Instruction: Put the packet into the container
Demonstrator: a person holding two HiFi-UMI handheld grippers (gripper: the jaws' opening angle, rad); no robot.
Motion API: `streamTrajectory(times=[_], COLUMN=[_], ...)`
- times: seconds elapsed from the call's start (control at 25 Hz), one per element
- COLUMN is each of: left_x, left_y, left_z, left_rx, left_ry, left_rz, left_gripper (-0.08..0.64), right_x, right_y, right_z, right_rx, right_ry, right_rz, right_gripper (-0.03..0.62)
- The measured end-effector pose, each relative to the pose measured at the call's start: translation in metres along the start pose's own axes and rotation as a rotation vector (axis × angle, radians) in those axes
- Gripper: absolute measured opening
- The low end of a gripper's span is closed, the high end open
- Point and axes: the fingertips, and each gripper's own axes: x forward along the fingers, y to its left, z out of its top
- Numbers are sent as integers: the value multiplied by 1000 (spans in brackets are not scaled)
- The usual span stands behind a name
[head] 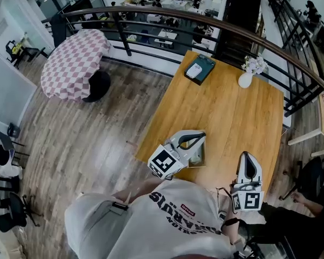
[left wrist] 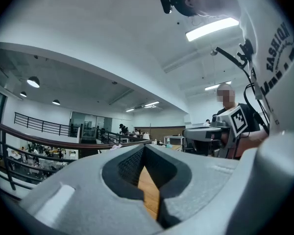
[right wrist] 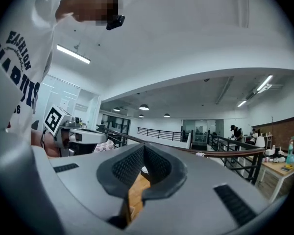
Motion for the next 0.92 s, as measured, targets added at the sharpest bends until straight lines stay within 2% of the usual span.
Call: streamTrajectory(times=[0.16,0.72,0.92], left_x=[-2,-5,6], left_y=[1,0,-15], left_z=[2,-12,-17], left_rx=[-8,-25,-29], left_ry=[-12,35,44], left_rz=[6,46,25], left_gripper=[2,2,2], right_x=[1,3,-9], right_y=[-1,-3,-13], right_z=[-2,-9,-13], right_rx=[-5,-25,-26], right_ry=[16,39,50], right_rz=[-3,17,10], right_gripper=[6,6,6])
